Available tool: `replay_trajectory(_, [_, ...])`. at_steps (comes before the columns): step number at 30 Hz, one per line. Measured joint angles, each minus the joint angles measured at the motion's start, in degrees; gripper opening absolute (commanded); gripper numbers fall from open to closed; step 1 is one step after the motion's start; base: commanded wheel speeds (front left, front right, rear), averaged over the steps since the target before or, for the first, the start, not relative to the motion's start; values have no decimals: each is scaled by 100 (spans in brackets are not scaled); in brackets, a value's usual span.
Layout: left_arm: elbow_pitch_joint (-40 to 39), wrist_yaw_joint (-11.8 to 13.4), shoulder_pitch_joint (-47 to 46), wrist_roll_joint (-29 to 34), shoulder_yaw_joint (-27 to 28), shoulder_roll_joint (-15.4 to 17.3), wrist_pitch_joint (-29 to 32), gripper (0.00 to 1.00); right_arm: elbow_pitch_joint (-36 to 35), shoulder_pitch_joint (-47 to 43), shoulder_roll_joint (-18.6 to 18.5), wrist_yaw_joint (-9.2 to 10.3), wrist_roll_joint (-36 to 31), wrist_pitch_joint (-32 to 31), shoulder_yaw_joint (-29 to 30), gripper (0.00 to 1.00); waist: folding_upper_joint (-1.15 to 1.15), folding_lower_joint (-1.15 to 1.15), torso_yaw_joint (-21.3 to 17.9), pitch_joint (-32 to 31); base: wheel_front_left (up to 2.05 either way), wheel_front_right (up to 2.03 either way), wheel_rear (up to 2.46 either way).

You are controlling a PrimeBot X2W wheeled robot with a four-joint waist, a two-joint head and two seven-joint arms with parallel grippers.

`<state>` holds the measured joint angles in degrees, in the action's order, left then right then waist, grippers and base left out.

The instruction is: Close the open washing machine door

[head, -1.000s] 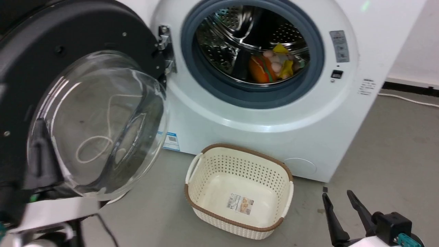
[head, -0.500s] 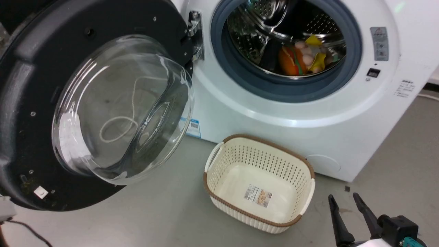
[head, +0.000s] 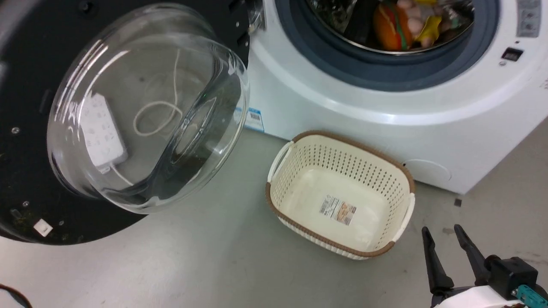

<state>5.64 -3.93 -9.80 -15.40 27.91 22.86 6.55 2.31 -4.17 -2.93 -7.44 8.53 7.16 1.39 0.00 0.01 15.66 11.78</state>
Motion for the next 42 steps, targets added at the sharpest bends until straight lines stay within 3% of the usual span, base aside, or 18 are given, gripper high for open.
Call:
replay_trajectory(7, [22,-136,-4,-761,-516,459,727,0,-14,3,0,0,59,10,8,100,0,0,139,152,0,0,0])
replay_trajectory(13, [-326,-165,320,-1818,-1159,938,1341,0,126,3,0,0,179,113,18,100,0,0,301,63,0,0,0])
replay_trajectory(21, [-1067,-230,725,-2514,-2026,1557,1504,0,417,2,1,0,425,323,25,100,0,-1,530,-204,0,0,0])
replay_trajectory(27, [-1814,-276,798,-2996,-3009,1970,1508,0,621,-10,0,0,624,487,179,100,0,-2,696,-419,0,0,0])
replay_trajectory(36, [-2528,-330,205,-3470,-4643,2103,1347,0,909,-106,3,0,873,668,495,100,0,-2,767,-627,0,0,0])
replay_trajectory(42, [-2407,-330,-451,-3502,-5576,1614,1128,0,987,-75,3,0,905,710,582,100,0,-1,463,-617,0,0,0])
